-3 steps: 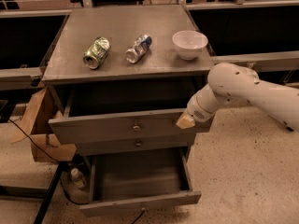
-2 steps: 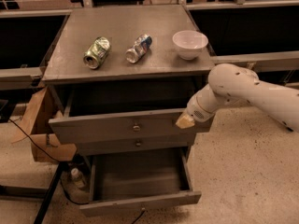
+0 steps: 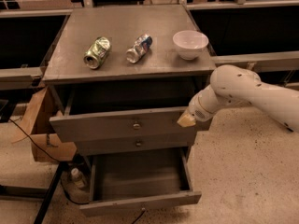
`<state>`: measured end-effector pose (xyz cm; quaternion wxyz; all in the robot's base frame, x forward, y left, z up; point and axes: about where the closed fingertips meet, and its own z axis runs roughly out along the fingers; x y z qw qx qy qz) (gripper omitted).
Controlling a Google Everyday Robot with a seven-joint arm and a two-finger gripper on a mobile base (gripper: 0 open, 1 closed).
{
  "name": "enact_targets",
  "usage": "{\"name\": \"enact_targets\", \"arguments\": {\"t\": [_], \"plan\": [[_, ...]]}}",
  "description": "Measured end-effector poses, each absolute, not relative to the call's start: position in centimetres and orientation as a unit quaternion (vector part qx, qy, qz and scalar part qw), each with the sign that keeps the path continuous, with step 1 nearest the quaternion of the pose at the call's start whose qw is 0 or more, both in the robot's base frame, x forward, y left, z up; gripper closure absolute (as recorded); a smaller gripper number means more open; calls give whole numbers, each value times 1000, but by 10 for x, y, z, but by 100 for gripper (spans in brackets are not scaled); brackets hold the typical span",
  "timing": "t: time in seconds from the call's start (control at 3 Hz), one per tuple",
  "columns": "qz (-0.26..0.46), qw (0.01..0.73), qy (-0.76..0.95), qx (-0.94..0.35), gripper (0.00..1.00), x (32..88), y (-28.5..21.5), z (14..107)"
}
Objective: Close top drawer
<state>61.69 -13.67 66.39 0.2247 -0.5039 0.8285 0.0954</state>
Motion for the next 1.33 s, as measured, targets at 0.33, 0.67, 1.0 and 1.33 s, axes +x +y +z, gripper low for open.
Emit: {"name": "enact_targets", "arguments": {"t": [0.33,0.67,1.0,1.33], "plan": [[87,238,832,-494,100,626,-139,667],[79,250,834,-485,100,636,-139,669],[73,264,836,-476,100,648,-138,672],[66,279,837,-466,100,660,-136,674]]}}
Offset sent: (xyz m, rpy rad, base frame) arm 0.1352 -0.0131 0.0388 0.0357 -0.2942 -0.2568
